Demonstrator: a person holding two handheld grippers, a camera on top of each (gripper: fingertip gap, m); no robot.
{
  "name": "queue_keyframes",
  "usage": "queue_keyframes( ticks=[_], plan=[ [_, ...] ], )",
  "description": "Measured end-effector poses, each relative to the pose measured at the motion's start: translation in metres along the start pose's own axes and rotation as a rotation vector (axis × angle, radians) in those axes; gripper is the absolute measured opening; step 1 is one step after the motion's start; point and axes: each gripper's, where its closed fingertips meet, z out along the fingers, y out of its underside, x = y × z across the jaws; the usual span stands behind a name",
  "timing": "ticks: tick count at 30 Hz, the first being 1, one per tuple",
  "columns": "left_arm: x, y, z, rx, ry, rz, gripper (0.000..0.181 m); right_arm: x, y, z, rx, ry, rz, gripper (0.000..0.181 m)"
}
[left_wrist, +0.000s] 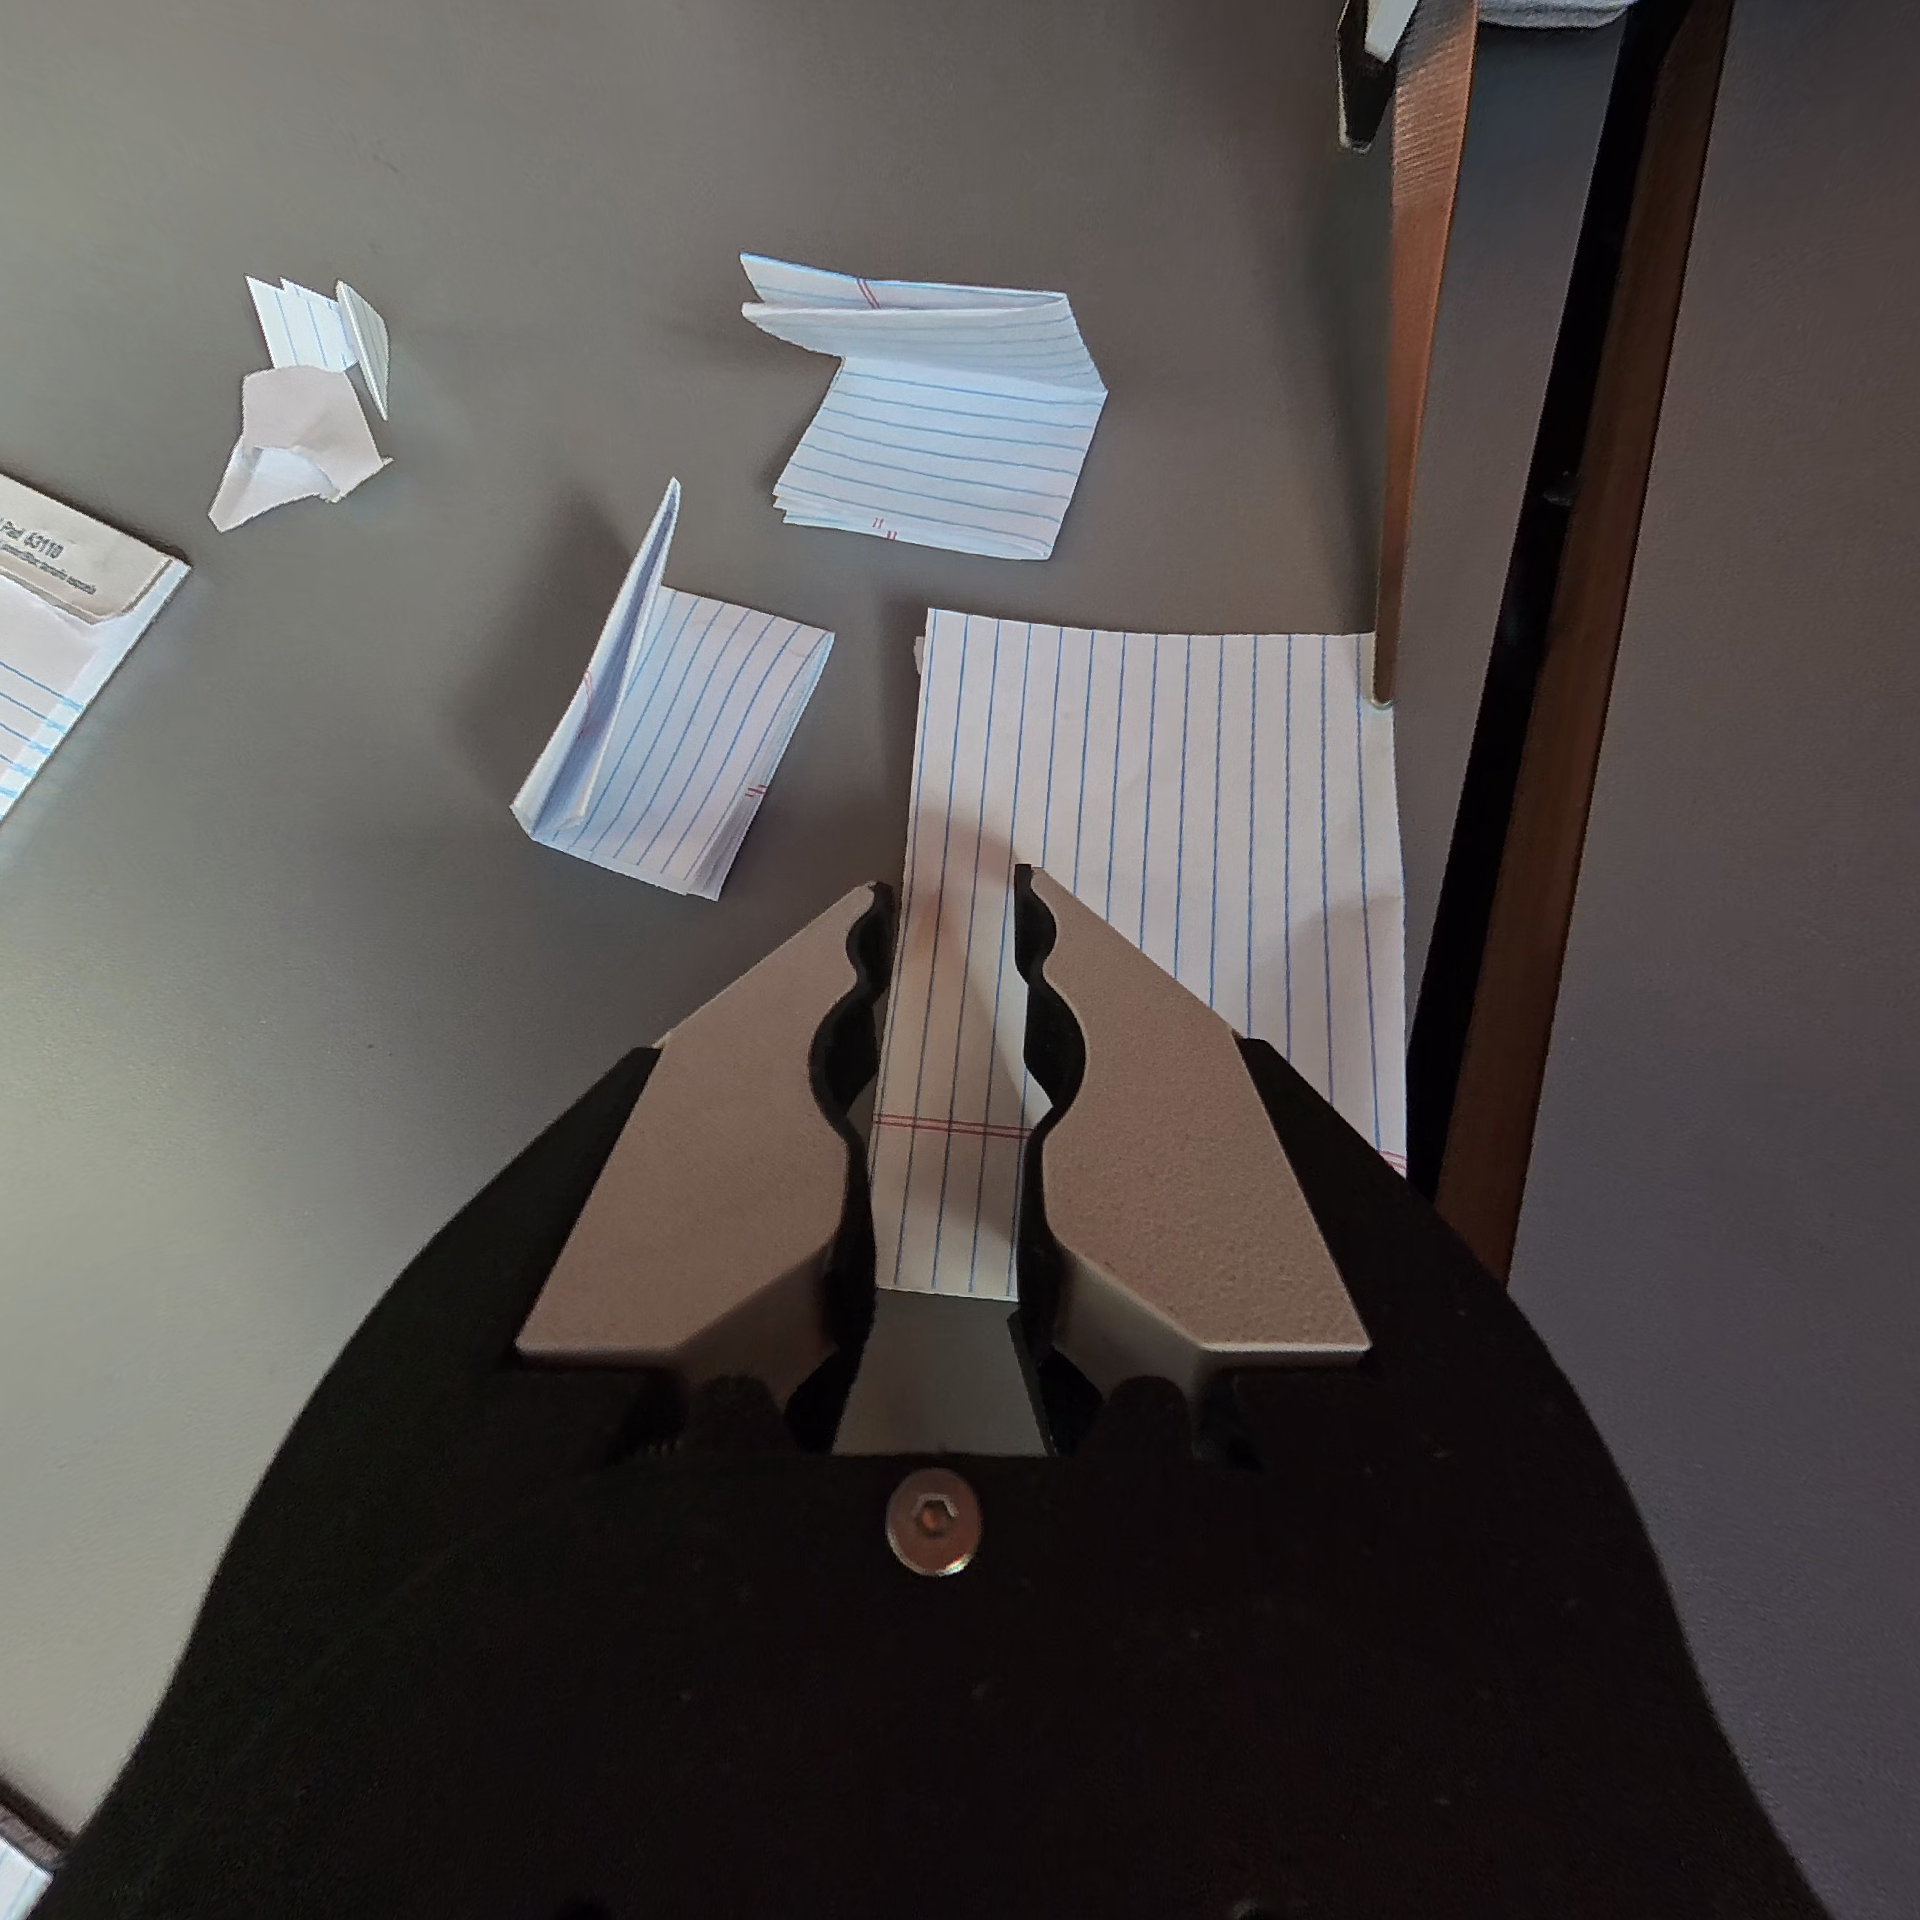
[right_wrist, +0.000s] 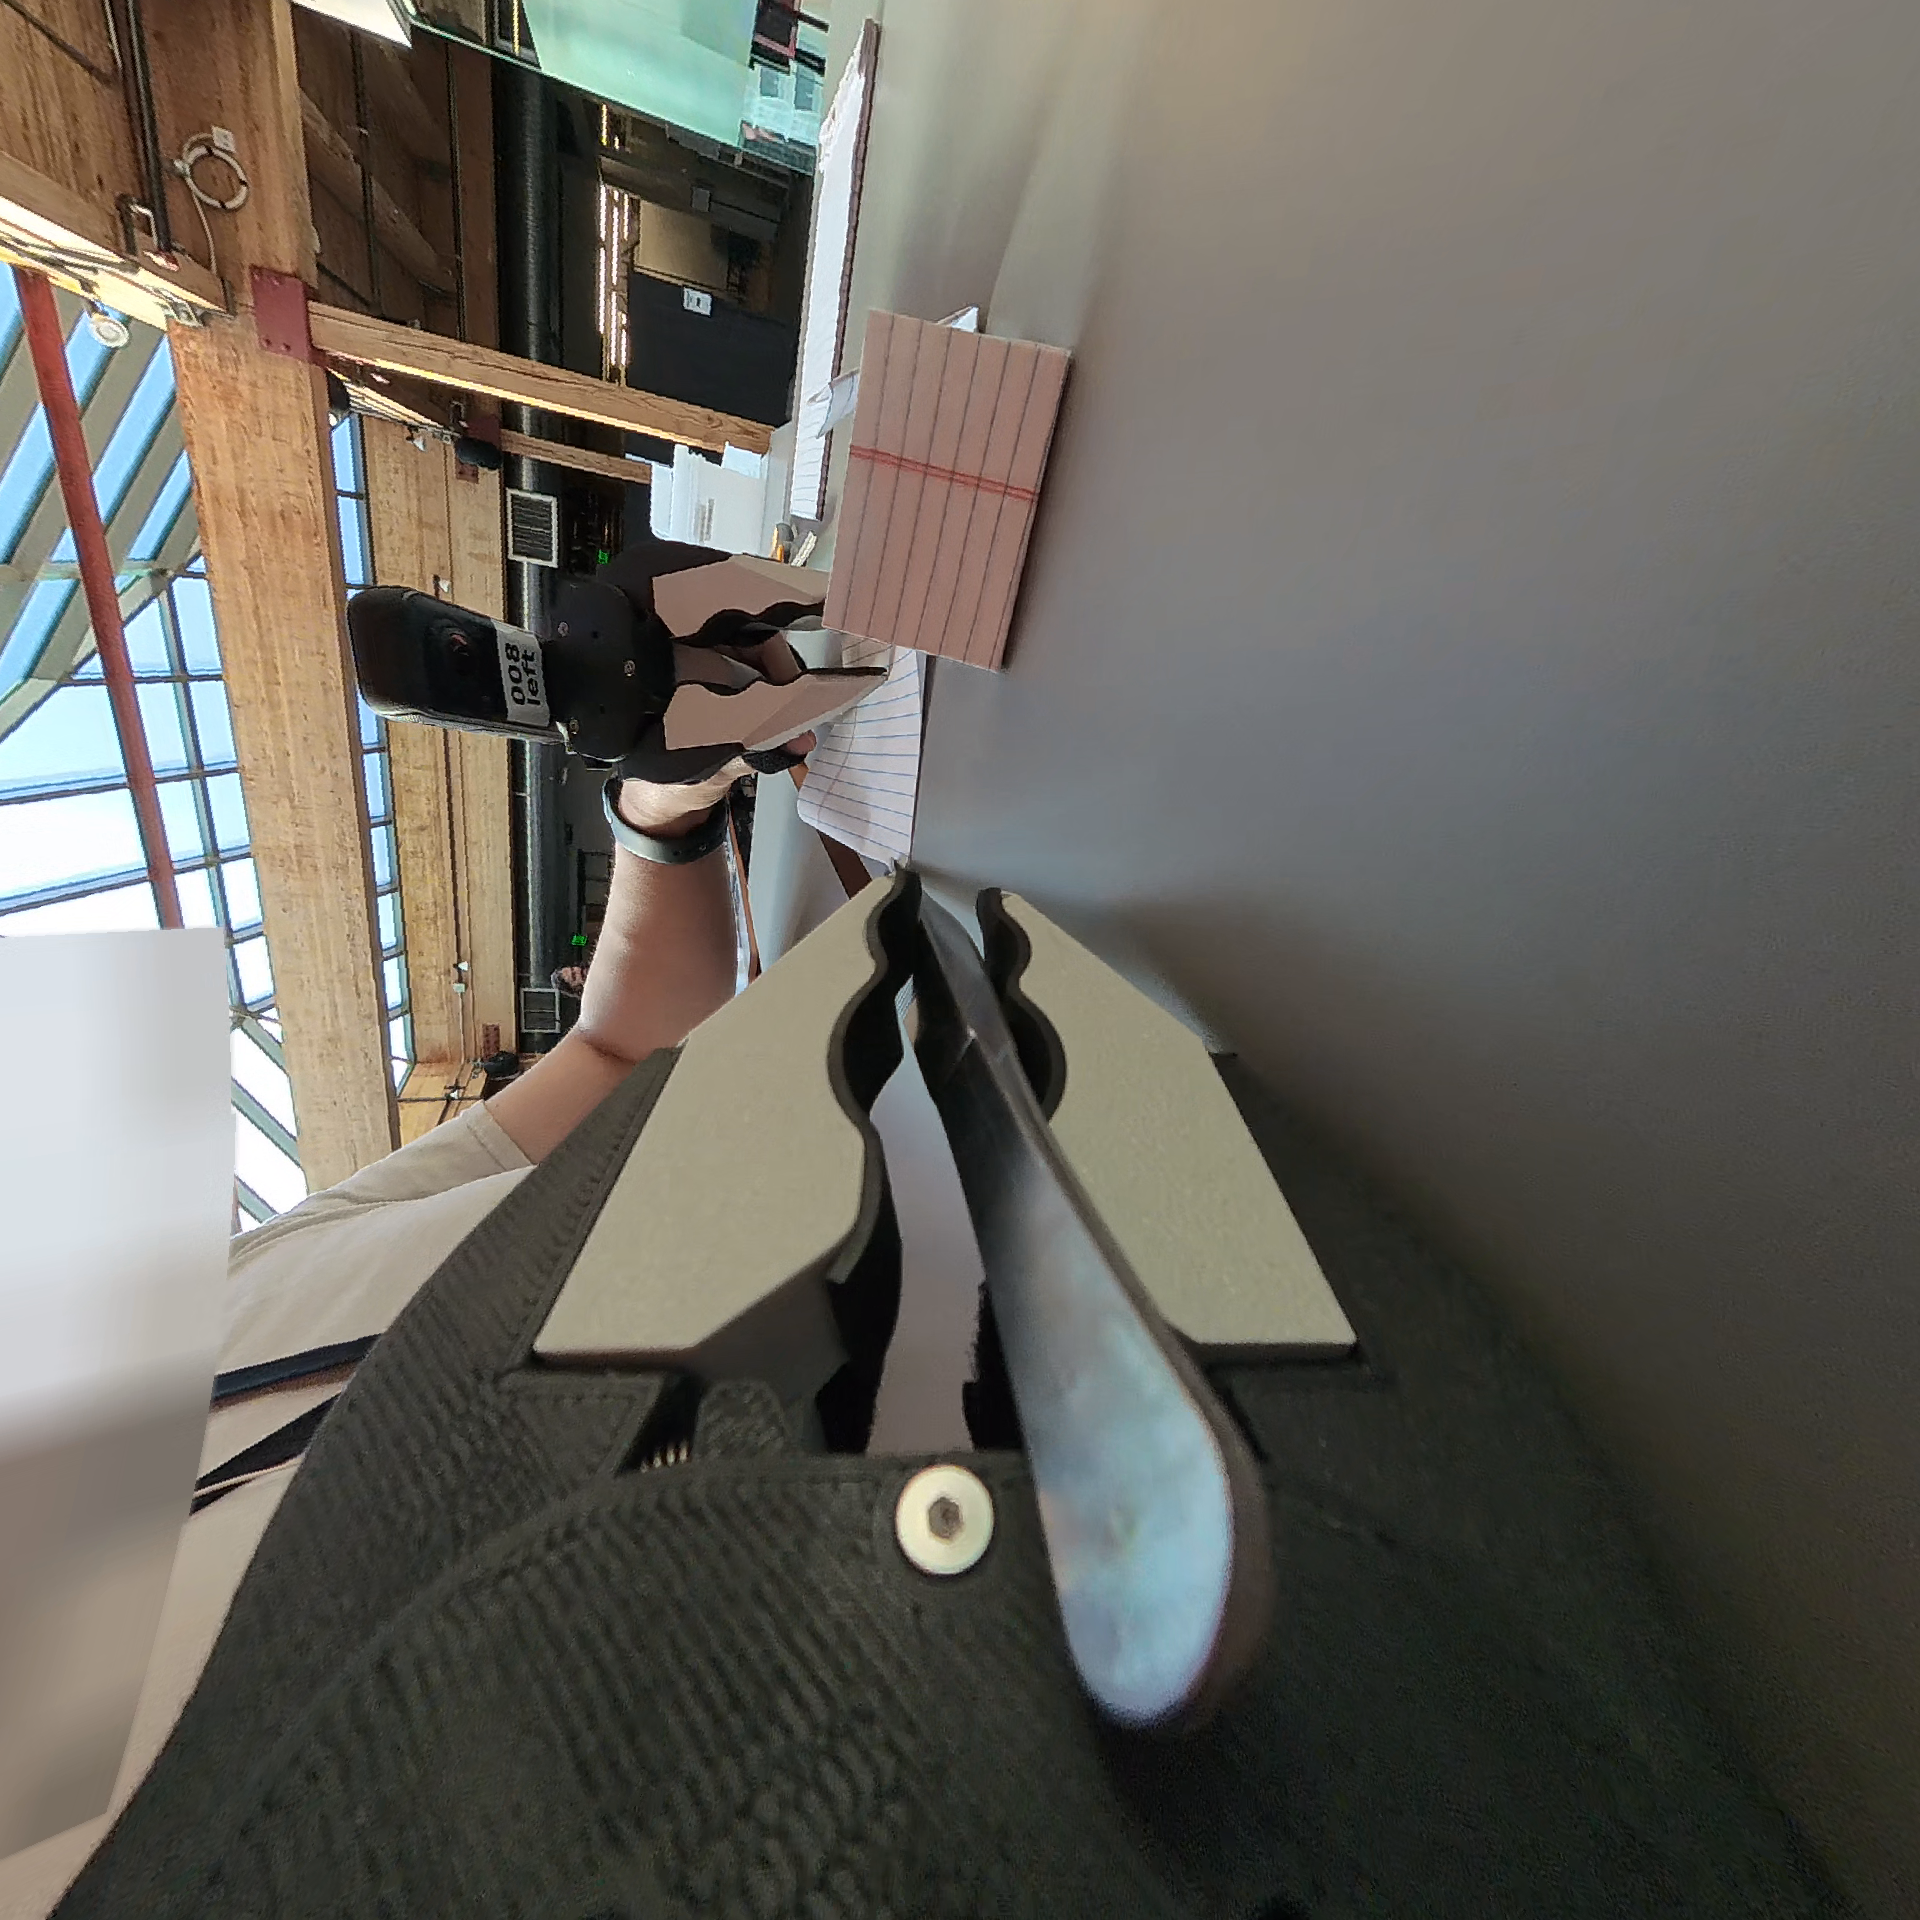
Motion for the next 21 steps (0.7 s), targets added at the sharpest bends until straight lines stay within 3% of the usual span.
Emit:
queue_keyframes(
  ticks=[4, 8, 14, 17, 21],
  plan=[
    [0.000, 0.001, 0.000, 0.000, -0.014, -0.035, 0.021, -0.006, -0.003, -0.004, 0.049, -0.024, -0.030, 0.012],
    [-0.005, 0.006, -0.005, -0.014, -0.082, -0.192, 0.023, -0.032, -0.011, -0.004, 0.164, -0.067, -0.112, 0.014],
    [-0.033, 0.038, -0.034, -0.076, -0.401, -0.415, 0.019, -0.053, -0.014, 0.014, 0.323, -0.103, -0.105, 0.015],
    [-0.036, 0.047, -0.043, -0.039, -0.480, -0.590, 0.008, -0.052, -0.018, 0.030, 0.397, -0.140, 0.001, 0.014],
    [-0.032, 0.049, -0.047, -0.027, -0.524, -0.655, 0.007, -0.033, -0.011, 0.050, 0.398, -0.031, 0.019, 0.014]
  ],
)
